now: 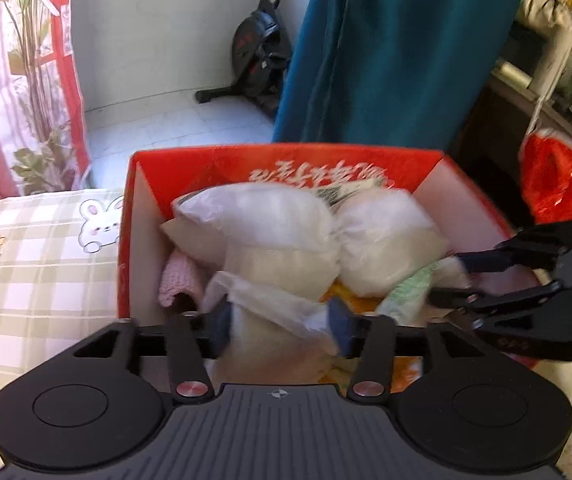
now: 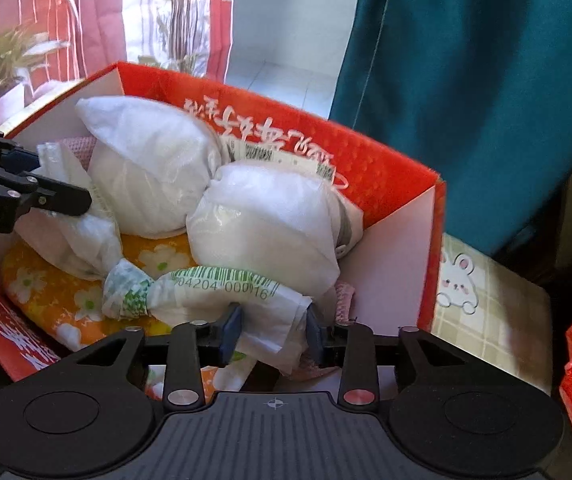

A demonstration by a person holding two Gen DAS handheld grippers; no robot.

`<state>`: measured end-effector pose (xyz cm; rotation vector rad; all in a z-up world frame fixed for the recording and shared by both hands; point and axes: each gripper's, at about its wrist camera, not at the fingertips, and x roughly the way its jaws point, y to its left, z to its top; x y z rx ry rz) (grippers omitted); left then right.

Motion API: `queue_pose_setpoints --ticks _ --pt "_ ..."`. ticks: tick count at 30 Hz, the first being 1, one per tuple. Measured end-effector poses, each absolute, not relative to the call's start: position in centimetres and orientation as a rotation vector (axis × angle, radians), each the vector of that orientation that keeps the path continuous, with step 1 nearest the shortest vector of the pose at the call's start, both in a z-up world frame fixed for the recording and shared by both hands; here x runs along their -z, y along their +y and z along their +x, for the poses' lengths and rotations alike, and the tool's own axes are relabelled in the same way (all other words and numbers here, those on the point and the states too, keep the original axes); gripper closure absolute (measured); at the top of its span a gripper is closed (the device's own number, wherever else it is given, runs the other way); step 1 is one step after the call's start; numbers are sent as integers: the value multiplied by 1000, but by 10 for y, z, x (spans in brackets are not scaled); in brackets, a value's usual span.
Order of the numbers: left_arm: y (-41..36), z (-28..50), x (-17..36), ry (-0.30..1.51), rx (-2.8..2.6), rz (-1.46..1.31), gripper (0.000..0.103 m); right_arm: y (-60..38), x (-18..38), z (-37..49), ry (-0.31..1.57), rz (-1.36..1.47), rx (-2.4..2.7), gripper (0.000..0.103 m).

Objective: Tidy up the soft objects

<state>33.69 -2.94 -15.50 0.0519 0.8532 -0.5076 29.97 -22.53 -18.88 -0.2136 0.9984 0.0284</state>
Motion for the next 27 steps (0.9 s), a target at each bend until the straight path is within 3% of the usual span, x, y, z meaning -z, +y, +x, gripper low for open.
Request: queue_pose_setpoints --ticks 8,17,27 --pt "-22 313 124 745 521 27 20 -212 165 275 843 -275 -12 45" --pt "-17 275 95 652 524 70 19 -191 133 242 769 -264 -86 45" --pt "-7 227 101 636 530 82 20 -186 121 192 713 -208 -135 46"
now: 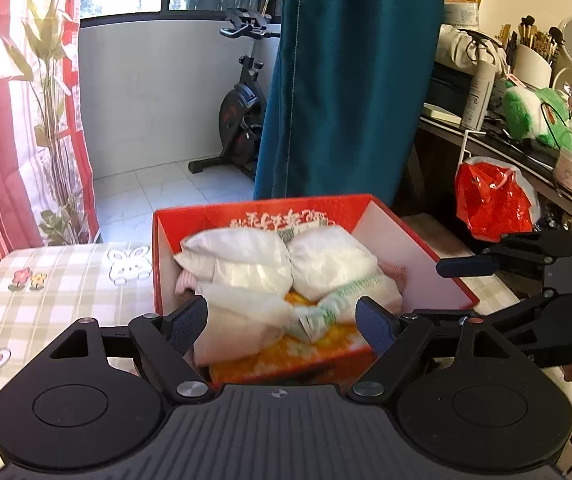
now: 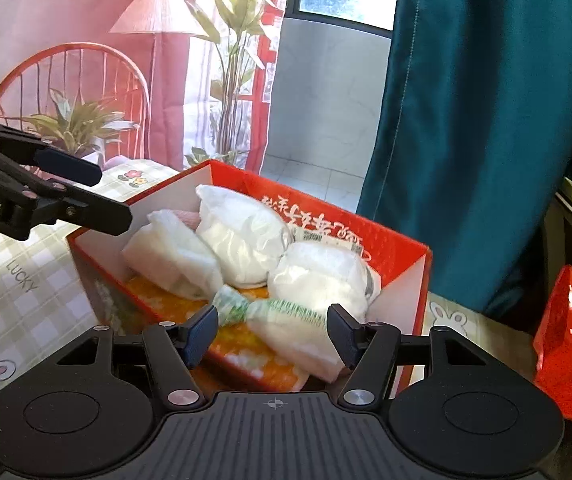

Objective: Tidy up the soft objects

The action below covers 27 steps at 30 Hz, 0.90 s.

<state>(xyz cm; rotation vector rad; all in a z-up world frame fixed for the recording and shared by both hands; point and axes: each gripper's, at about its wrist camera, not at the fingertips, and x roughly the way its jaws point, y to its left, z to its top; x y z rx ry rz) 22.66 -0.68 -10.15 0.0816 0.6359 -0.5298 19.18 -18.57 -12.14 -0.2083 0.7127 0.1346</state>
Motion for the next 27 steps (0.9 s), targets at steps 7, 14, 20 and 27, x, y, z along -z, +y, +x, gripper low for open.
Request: queue_pose_setpoints --ticks 7,14,20,27 --pt "-3 202 118 676 532 70 21 -191 125 168 704 -168 -136 46" --pt "3 191 140 723 517 72 21 -192 138 152 724 -158 -143 48" --pt "11 178 166 760 530 99 21 -194 155 142 748 -166 -146 52" --pt "25 174 190 800 533 76 21 -195 177 138 783 -198 -150 53"
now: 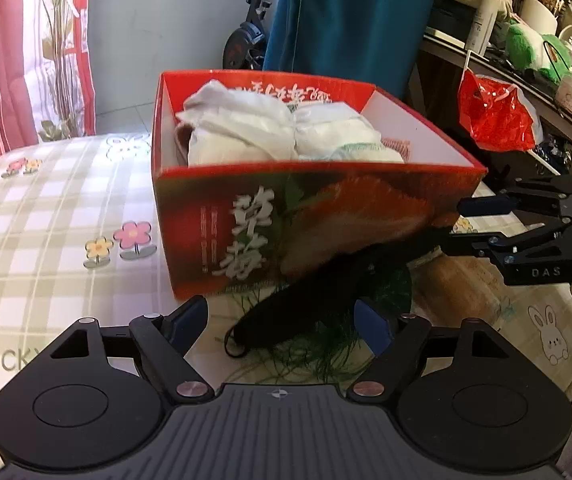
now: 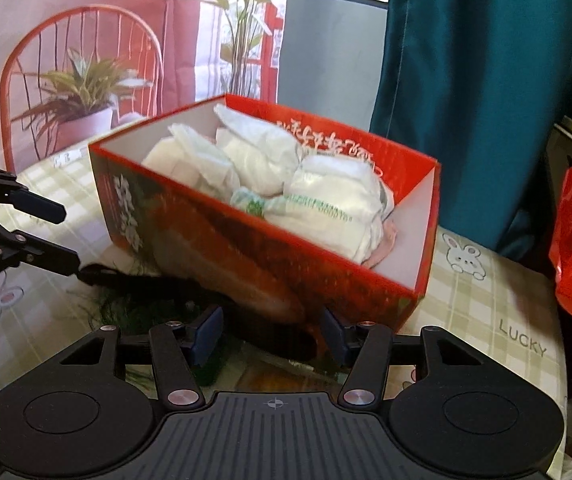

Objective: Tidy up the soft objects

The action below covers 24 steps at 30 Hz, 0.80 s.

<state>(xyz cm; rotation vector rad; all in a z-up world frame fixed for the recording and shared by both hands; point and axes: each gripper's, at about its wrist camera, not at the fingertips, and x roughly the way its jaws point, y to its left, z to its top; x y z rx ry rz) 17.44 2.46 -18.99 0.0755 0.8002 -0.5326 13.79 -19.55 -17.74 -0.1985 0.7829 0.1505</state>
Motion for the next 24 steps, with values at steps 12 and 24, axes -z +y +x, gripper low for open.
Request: queue_pose_setpoints --ticks 12,24 --pt "11 179 215 809 554 146 31 -199 204 148 815 -196 -159 59" --pt "5 195 224 797 552 123 82 -197 212 153 850 -209 -194 78"
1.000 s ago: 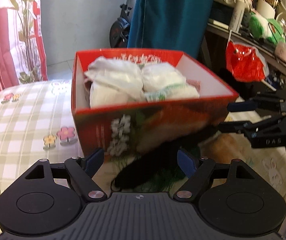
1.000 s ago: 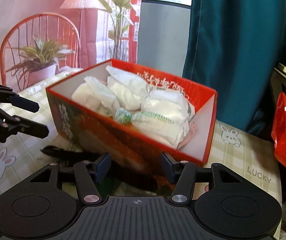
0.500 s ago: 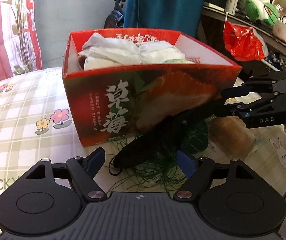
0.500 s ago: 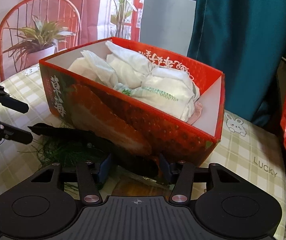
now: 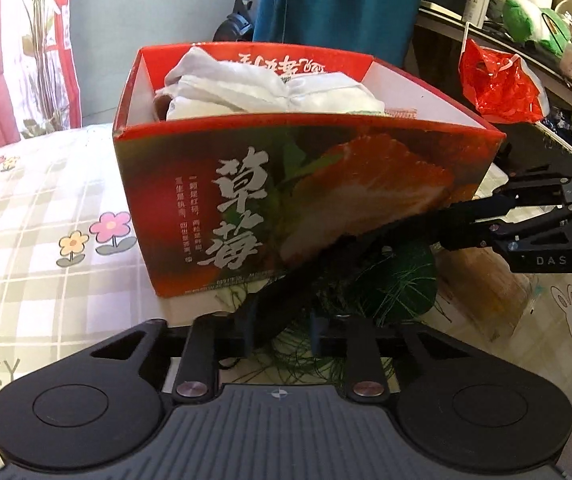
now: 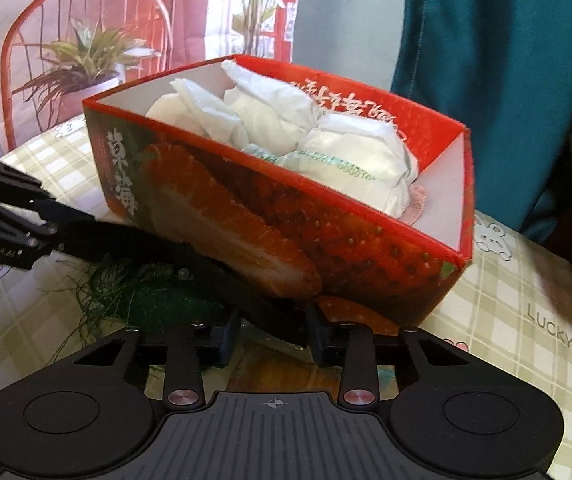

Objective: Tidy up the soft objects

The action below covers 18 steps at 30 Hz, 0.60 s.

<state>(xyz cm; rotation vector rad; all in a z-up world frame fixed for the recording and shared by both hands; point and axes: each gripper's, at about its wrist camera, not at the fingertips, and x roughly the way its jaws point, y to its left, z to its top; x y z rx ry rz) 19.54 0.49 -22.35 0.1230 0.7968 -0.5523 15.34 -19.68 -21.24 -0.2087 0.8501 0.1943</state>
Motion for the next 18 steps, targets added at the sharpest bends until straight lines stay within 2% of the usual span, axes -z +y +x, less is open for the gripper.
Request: queue_pose_setpoints --ticks 3,5,18 --pt "7 194 218 777 544 100 86 -197 211 154 847 -205 -199 89" --pt "9 193 209 757 535 89 86 -199 207 153 834 -187 -211 92" --pt "28 183 120 544 510 42 89 -207 122 150 631 -75 -286 95"
